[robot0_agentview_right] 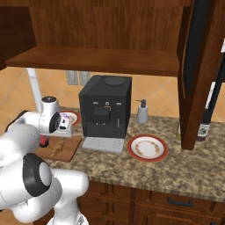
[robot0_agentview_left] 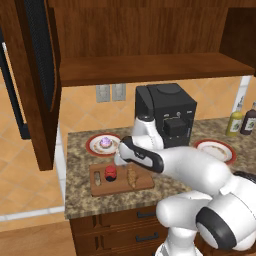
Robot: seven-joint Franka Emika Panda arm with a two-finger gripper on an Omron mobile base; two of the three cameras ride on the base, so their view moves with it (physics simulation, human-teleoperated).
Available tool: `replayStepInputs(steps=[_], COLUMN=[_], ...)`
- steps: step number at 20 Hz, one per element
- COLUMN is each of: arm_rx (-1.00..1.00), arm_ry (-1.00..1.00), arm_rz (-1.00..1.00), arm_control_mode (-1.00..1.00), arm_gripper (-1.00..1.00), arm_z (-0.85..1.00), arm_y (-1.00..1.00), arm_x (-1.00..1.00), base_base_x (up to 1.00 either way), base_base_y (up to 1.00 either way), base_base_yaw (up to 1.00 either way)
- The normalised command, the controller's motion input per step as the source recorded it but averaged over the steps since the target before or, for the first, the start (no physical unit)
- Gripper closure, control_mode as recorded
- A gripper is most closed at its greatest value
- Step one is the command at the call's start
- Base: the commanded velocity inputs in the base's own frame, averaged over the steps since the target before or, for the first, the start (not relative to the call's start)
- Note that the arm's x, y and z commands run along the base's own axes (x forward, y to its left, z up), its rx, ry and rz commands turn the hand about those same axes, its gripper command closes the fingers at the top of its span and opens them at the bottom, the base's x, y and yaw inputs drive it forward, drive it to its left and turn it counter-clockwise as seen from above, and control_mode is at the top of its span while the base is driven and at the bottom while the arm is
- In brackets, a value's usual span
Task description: From the different types of pastries on the counter, select a croissant and place it on the cutting board. Then retrieve a jar of jam from the cabinet and place it alongside the croissant on the cutting board.
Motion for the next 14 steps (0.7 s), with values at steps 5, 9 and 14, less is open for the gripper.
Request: replayStepInputs(steps=[5, 9, 14], arm_rx=[0.0, 0.01, 0.02], arm_ry=[0.0, 0.0, -0.03], arm_rz=[-0.04, -0.01, -0.02], arm_control_mode=[-1.0, -1.0, -1.0], arm_gripper=[-1.0, -1.0, -1.0], arm_z=[0.71, 0.89, 0.29], arm_y=[0.0, 0.0, 0.06], arm_x=[0.01, 0.02, -0.56], base_base_x=[0.0, 0.0, 0.0], base_base_y=[0.0, 0.0, 0.0], base_base_yaw=[0.0, 0.0, 0.0])
